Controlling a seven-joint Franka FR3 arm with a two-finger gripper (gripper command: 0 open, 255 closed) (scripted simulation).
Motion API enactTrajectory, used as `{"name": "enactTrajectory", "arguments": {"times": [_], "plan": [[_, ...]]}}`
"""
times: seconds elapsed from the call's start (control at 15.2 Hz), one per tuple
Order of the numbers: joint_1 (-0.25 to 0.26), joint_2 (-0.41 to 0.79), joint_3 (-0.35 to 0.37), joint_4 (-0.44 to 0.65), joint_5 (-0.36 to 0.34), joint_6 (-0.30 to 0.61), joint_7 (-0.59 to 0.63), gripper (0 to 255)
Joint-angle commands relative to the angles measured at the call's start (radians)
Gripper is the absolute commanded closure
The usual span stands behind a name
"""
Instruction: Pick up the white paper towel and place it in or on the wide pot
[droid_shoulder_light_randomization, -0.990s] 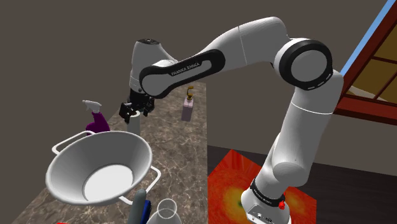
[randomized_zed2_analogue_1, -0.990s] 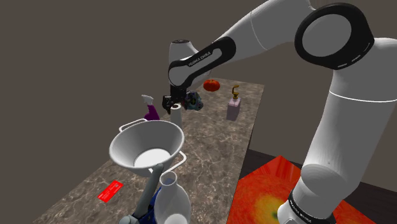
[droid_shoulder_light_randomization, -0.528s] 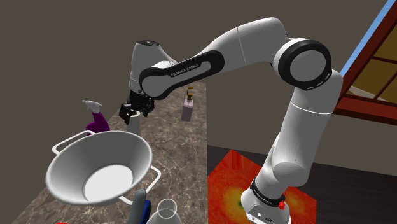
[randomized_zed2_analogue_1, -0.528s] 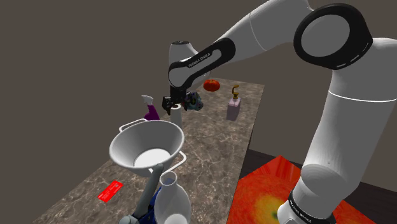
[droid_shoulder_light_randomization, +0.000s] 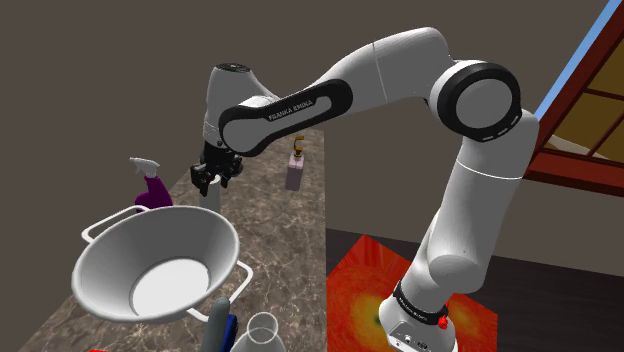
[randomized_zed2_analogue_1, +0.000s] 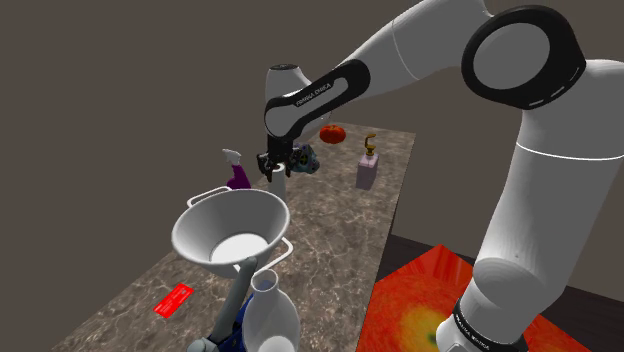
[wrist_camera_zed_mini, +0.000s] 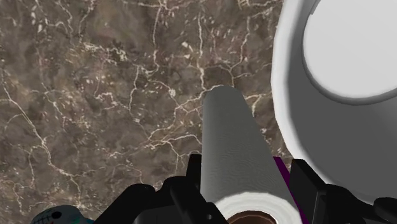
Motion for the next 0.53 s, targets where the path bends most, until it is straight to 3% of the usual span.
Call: {"name": "enactTrajectory", "arguments": {"times": [0.0, 0.46], "plan": [[0.0, 0.0, 0.0, 0.0, 0.0, 0.0, 0.0, 255], [-0.002, -0.031, 0.002, 0.045, 0.014, -0.074, -0.011, 255]]}}
